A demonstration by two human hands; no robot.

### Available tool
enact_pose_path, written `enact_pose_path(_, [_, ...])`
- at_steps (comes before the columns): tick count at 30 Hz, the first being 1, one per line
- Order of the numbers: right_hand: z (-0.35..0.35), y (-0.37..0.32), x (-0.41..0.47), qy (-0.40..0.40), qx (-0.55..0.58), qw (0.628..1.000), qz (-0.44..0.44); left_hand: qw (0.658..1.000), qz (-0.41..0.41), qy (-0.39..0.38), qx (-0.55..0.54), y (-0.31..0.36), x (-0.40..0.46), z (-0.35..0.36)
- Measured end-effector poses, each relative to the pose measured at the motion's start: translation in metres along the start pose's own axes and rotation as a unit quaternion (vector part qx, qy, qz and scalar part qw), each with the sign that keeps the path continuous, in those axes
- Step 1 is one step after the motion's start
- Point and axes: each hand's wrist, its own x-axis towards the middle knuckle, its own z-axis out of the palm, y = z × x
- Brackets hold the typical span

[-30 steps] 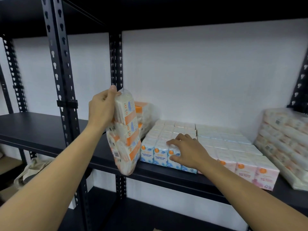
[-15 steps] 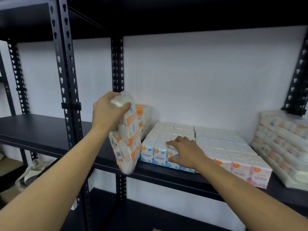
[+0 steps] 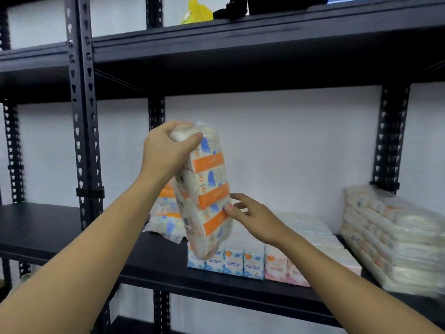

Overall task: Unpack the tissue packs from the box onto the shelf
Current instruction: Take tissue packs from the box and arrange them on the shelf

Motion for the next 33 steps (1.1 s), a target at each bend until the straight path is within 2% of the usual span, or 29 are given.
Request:
enact_pose_path(3, [-0.023,0.001,-0.011,0.032,0.058,0.995,0.071,0.997,-0.003,0.019,-0.077,0.017,-0.003,0.019])
enact_pose_path(6, [-0.054,0.009,-0.029,0.04,0.14,0.971,0.189,0.983,-0.024,0.059,-0.17,0.023,-0.009,0.044])
enact_pose_path(8, [-0.072,0.013,-0.045,0.036,0.202,0.953,0.224,0.967,-0.053,0.091,-0.23,0.023,-0.016,0.068])
enact_pose_path(11, [-0.091,0.021,-0.063,0.076,0.255,0.932,0.248,0.943,-0.09,0.12,-0.297,0.022,-0.034,0.11])
enact_pose_path(15, [-0.118,0.041,-0.079,0.192,0.303,0.894,0.269,0.915,-0.115,0.167,-0.349,0.028,-0.056,0.16])
enact_pose_path(18, [-0.129,0.054,-0.091,0.229,0.346,0.875,0.251,0.886,-0.146,0.204,-0.389,0.031,-0.071,0.193])
enact_pose_path(20, [-0.133,0.061,-0.092,0.25,0.365,0.867,0.229,0.874,-0.169,0.202,-0.409,0.031,-0.081,0.213])
enact_pose_path(23, [-0.144,0.065,-0.088,0.297,0.389,0.849,0.201,0.876,-0.18,0.132,-0.429,0.018,-0.093,0.237])
enact_pose_path(28, [-0.181,0.074,-0.084,0.361,0.381,0.839,0.144,0.908,-0.173,-0.048,-0.379,0.0,-0.104,0.249])
enact_pose_path(31, [-0.212,0.086,-0.073,0.395,0.333,0.844,0.147,0.89,-0.229,-0.134,-0.371,-0.006,-0.103,0.254])
enact_pose_path(33, [-0.233,0.092,-0.065,0.418,0.286,0.846,0.164,0.889,-0.243,-0.207,-0.329,-0.007,-0.101,0.258])
